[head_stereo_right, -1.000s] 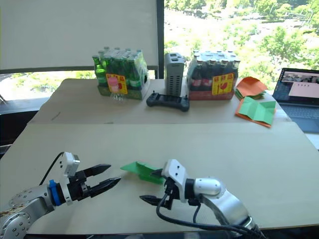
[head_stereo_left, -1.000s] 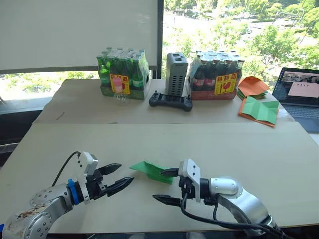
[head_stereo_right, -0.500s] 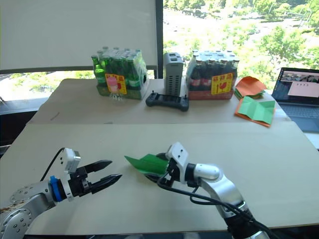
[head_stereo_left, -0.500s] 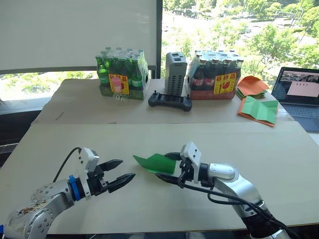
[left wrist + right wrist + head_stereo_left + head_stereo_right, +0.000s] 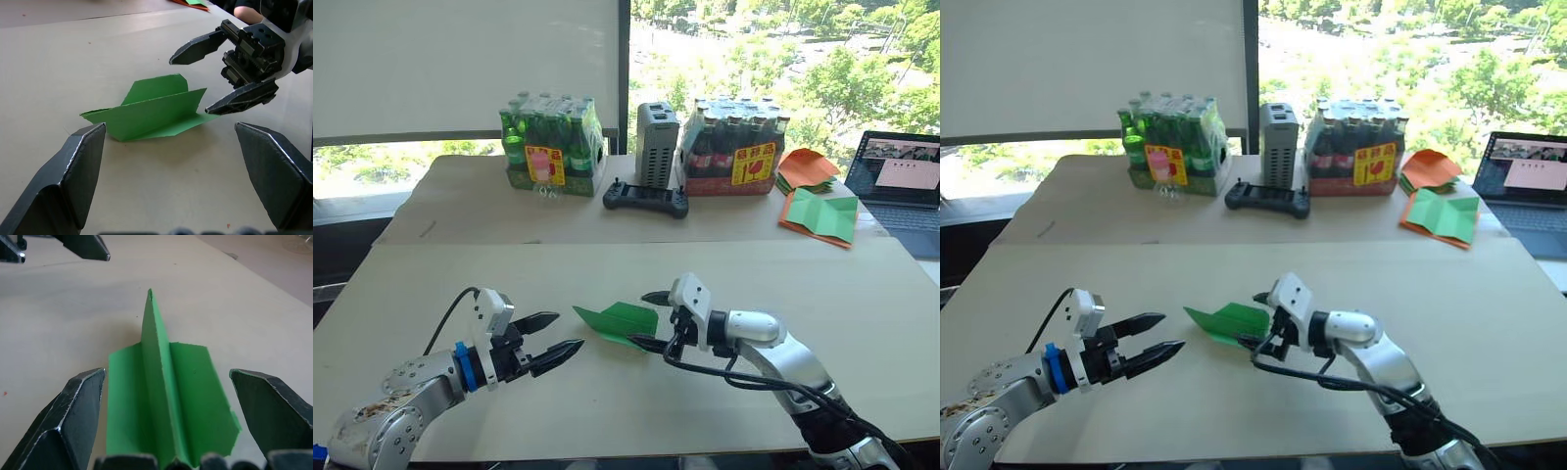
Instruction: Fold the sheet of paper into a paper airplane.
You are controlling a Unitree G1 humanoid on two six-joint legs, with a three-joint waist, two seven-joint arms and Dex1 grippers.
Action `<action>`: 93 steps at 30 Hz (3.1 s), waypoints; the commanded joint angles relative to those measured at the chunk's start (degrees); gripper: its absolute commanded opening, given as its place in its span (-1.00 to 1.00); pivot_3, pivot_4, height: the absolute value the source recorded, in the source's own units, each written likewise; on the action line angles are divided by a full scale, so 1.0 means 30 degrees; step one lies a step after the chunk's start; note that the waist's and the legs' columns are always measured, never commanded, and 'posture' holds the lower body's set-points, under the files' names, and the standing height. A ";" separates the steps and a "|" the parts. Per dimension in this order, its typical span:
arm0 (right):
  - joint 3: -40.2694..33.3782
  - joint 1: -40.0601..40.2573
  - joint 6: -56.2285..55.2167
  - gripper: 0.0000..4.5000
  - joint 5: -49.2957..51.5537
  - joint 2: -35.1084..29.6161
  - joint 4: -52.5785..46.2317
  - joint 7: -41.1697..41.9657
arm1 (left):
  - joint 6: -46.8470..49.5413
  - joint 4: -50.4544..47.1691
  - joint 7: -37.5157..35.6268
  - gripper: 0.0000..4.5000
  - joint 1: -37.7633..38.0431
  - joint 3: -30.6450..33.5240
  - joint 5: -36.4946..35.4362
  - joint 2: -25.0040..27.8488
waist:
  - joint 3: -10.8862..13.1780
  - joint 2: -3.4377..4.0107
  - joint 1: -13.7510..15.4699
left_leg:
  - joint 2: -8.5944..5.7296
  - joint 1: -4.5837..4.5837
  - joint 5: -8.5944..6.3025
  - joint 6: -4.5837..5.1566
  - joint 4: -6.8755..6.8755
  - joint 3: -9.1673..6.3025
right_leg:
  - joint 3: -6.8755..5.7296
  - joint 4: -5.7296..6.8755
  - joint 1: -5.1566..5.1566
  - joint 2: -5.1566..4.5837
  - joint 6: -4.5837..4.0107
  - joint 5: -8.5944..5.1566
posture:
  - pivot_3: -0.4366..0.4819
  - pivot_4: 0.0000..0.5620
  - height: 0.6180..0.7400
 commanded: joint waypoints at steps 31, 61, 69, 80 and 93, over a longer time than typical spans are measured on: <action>0.0524 -0.0279 -0.1114 0.02 -0.2104 0.0427 0.2120 0.0399 | 0.0075 -0.0947 0.0743 1.00 0.0131 -0.0032 -0.0604 0.0060 | 0.0000 0.0000 0.0005 | -0.0002 0.0001 0.0001 -0.0002 0.0004 0.0000 | 0.0002 0.0003 0.0001 0.0000 0.0000 0.0000 | -0.05 -0.47 -0.02; -0.7844 0.0793 0.3681 -0.98 -0.2762 0.0607 -0.0879 -0.9245 | -0.0162 -0.0215 -0.0139 1.00 -0.2657 -0.2232 -0.0654 -0.0957 | 0.0000 0.0001 0.0227 | -0.0021 -0.0006 0.0002 -0.0003 0.0018 0.0001 | 0.0005 0.0028 -0.0001 -0.0009 0.0001 0.0001 | -0.05 -0.47 -0.02; -1.0393 0.2146 0.5721 -0.98 -0.3313 0.0028 -0.0979 -1.1432 | 0.0113 -0.0577 -0.0207 1.00 -0.4272 -0.3006 -0.1218 -0.1414 | -0.0002 0.0004 0.0184 | -0.0015 -0.0014 0.0005 -0.0006 0.0031 0.0029 | 0.0039 0.0088 -0.0023 -0.0003 -0.0001 0.0000 | -0.05 -0.47 -0.02; -1.0676 0.2959 0.7625 -0.98 -0.2331 -0.0265 -0.0903 -1.0744 | 0.0047 -0.1557 -0.0384 1.00 -0.5398 -0.3277 -0.1146 -0.0190 | -0.0002 0.0009 0.0064 | -0.0018 -0.0012 0.0002 0.0004 0.0076 0.0048 | 0.0062 0.0108 -0.0013 -0.0004 -0.0001 -0.0002 | -0.05 -0.47 -0.02; -1.2373 0.1910 0.6008 0.48 -0.0019 -0.0260 -0.3011 -1.0023 | -0.0575 -0.1622 -0.0768 1.00 -0.4625 -0.2852 -0.1088 -0.0093 | 0.0004 0.0019 0.0029 | -0.0011 -0.0013 0.0002 0.0004 0.0074 0.0047 | 0.0062 0.0113 -0.0020 0.0006 -0.0001 -0.0002 | -0.05 -0.47 -0.02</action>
